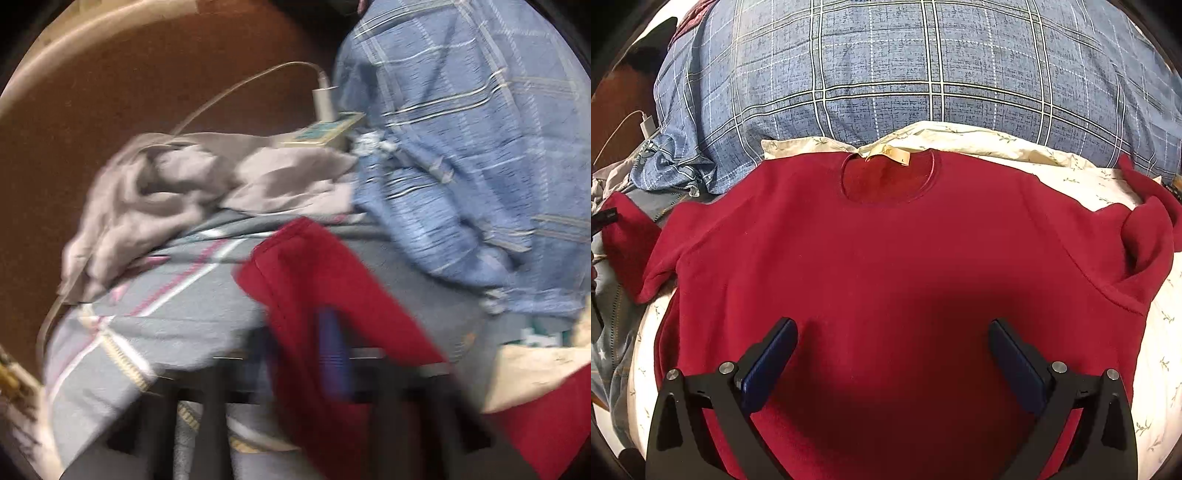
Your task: Fold small clothes
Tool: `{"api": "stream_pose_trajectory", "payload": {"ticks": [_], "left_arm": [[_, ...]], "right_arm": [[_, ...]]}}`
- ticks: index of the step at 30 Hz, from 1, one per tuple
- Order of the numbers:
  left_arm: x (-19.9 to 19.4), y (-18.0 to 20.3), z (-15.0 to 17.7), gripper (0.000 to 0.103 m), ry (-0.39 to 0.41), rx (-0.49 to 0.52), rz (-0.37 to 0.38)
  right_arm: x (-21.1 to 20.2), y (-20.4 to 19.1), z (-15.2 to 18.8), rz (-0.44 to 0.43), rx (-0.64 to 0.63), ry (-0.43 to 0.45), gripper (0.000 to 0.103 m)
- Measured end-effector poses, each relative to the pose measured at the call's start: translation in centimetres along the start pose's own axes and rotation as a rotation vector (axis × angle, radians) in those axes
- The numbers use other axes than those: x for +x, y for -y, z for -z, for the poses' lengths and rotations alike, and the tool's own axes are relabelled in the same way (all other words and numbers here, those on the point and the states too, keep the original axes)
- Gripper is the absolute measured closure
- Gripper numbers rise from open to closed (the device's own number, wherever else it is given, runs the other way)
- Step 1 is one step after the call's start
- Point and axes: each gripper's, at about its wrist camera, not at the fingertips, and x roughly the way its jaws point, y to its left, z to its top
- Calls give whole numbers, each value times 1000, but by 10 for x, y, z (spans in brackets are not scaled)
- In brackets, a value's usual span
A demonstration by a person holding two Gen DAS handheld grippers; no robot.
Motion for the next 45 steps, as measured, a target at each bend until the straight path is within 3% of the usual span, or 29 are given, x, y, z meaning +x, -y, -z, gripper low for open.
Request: {"api": "stream_pose_trajectory", "payload": {"ticks": [2, 6, 10, 14, 19, 22, 24, 25, 26, 28, 32, 35, 36, 38, 40, 42, 44, 45], "left_arm": [[-13, -1, -3, 95, -19, -19, 80], [-86, 23, -6, 95, 86, 40, 264], [-177, 66, -7, 95, 150, 74, 545], [-243, 126, 6, 95, 192, 130, 721], [-262, 213, 51, 95, 71, 186, 880], [-249, 251, 82, 88, -11, 237, 922], [-243, 266, 101, 73, -59, 275, 933], [-234, 269, 99, 59, -69, 290, 932], [-231, 269, 98, 51, -73, 307, 932], [-228, 255, 93, 50, -57, 321, 923], [-224, 186, 82, 31, -33, 248, 858], [-209, 129, 89, 26, -7, 180, 719], [-193, 112, 91, 26, -16, 167, 633], [-171, 90, 108, 27, -64, 144, 544], [-143, 78, 118, 25, -149, 111, 528], [-126, 76, 130, 24, -200, 93, 560], [-117, 82, 132, 24, -227, 94, 580], [-115, 84, 132, 24, -235, 94, 585]], "right_arm": [[-2, 3, 0, -6, 7, 1, 0], [-14, 19, -3, -10, 31, 30, 0], [-29, 47, -11, 4, 96, 69, 0], [-42, 78, -13, 22, 160, 100, 0], [-56, 126, -10, 58, 232, 98, 0], [-64, 146, -5, 93, 244, 107, 0], [-68, 163, -4, 130, 267, 119, 0], [-69, 170, -4, 132, 289, 125, 0], [-70, 174, -4, 129, 307, 130, 0], [-73, 185, -3, 92, 374, 162, 0], [-72, 178, -12, 25, 359, 182, 0], [-62, 160, -28, 9, 253, 184, 1], [-58, 154, -34, 14, 224, 187, 1], [-44, 139, -51, 10, 168, 191, 6], [-24, 128, -68, -2, 136, 171, 16], [-3, 121, -81, 16, 118, 135, 21], [25, 114, -91, 45, 85, 74, 28], [35, 112, -92, 40, 69, 50, 36]]}}
